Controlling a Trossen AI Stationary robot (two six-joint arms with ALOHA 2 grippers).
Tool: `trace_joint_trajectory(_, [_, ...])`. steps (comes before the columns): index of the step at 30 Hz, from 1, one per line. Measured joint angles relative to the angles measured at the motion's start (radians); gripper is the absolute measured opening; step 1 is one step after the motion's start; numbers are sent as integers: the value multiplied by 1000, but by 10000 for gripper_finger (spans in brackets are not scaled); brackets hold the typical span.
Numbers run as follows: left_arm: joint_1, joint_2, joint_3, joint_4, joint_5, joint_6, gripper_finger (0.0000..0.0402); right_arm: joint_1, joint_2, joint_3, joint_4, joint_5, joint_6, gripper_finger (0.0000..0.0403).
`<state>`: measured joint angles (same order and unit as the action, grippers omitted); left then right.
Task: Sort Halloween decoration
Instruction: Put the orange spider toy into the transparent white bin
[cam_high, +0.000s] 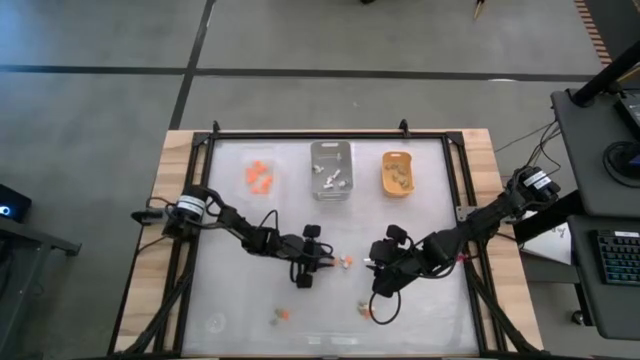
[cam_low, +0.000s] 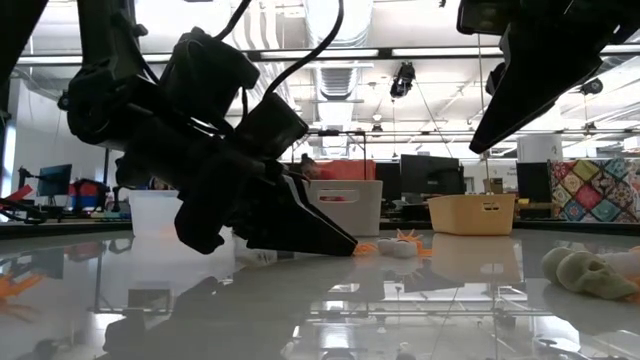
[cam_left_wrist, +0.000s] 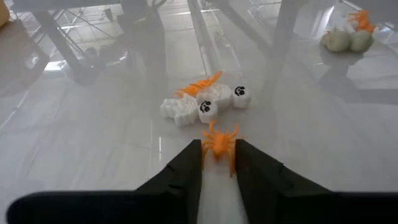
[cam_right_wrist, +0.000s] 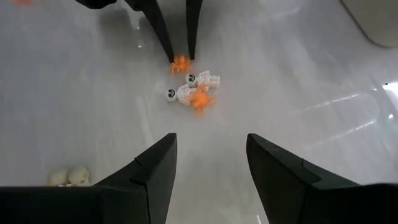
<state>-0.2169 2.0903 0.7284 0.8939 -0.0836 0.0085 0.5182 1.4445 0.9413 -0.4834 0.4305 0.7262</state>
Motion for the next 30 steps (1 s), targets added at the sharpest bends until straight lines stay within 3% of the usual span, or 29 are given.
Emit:
trace_joint_trajectory(7, [0, -11, -2, -7, 0, 2, 39, 0, 0, 0, 3, 0, -5, 187])
trace_joint_trajectory(22, [2, -50, -27, -19, -20, 5, 35, 0, 0, 0, 25, 16, -5, 187])
trace_joint_trajectory(26, [3, -51, -27, -16, -22, 3, 8, 0, 0, 1, 26, 18, -4, 187])
trace_joint_trajectory(30, [3, -51, -27, -18, -40, 1, 6, 0, 0, 1, 30, 18, -4, 187])
